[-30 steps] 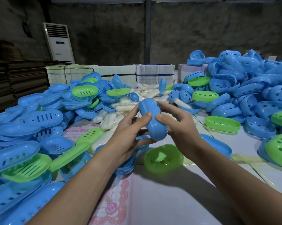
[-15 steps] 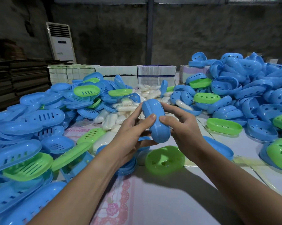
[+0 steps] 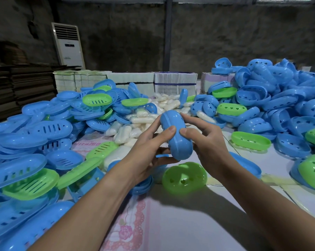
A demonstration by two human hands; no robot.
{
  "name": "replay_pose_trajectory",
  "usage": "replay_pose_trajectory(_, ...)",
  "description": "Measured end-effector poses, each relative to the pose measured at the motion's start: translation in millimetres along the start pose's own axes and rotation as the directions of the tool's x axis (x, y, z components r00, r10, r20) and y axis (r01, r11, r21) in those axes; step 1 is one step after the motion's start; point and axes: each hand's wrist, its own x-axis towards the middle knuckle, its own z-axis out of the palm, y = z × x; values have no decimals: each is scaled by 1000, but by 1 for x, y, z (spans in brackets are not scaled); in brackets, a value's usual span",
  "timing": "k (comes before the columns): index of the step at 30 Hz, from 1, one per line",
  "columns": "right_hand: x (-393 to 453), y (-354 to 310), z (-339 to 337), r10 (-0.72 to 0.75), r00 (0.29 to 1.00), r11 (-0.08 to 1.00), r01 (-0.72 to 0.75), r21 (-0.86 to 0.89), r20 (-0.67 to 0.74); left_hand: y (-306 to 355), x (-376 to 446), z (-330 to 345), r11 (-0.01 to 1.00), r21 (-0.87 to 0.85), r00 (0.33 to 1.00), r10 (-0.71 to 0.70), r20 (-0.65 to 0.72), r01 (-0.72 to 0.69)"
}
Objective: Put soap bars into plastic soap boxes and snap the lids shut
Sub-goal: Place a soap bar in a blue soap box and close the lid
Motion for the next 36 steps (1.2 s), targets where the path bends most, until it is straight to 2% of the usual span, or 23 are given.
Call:
replay_pose_trajectory(12, 2, 1, 1, 15, 1000, 1000, -15, -13, 16, -3, 1, 6, 998, -44, 996, 31, -81, -35)
replay_pose_trajectory(21, -3, 0, 13, -32, 993, 999, 29, -24, -111, -4, 2, 9, 991, -104, 991, 69, -119, -81)
replay_pose_trajectory(24, -2, 0, 11, -1, 998, 1000, 0, -22, -64, -2, 1, 6, 991, -126, 994, 39, -103, -52)
replay_pose_trajectory(28, 3, -5, 2, 66, 992, 989, -50, -141, 112, 1, 0, 2, 996, -88, 996, -8, -87, 0)
replay_pose_trajectory(30, 6, -8, -3, 98, 983, 983, -71, -170, 153, 0, 0, 1, 997, -70, 998, -20, -67, 15)
replay_pose_trajectory(36, 4, -5, -1, 53, 998, 993, -49, -109, 37, -1, 1, -1, 992, -125, 998, -20, -60, 13)
